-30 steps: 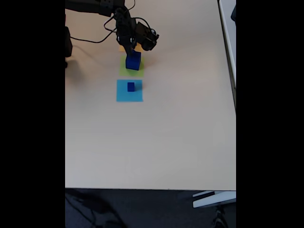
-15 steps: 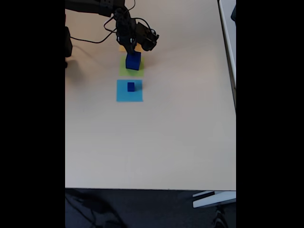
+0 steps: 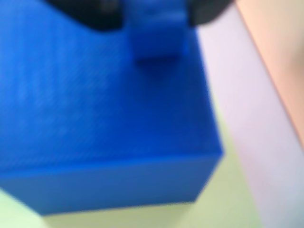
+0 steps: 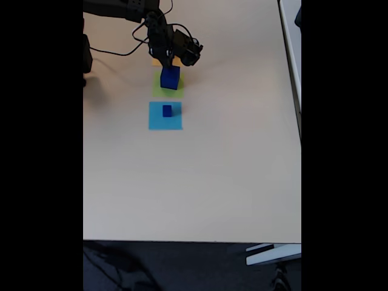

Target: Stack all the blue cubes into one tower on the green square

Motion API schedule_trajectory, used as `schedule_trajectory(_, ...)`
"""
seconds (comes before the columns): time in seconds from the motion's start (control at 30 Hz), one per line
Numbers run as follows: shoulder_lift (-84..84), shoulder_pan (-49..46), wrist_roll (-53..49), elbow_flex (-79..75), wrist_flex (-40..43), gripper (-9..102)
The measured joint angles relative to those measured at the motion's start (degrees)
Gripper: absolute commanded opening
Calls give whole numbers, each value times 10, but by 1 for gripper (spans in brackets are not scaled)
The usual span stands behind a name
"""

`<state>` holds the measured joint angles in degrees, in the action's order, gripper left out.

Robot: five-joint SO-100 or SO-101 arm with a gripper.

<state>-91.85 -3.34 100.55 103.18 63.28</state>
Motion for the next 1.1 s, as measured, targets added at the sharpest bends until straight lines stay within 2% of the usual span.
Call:
schedule_trajectory(0.37,0,-15,-59,-10,11,0)
schedule_trajectory(0.5,0,-37,-102,-54,40,0)
schedule_trajectory(0.77,11,-99,-200,-105,46,0)
schedule_trajectory(1.1,23,-161,-280,-73,-22,0)
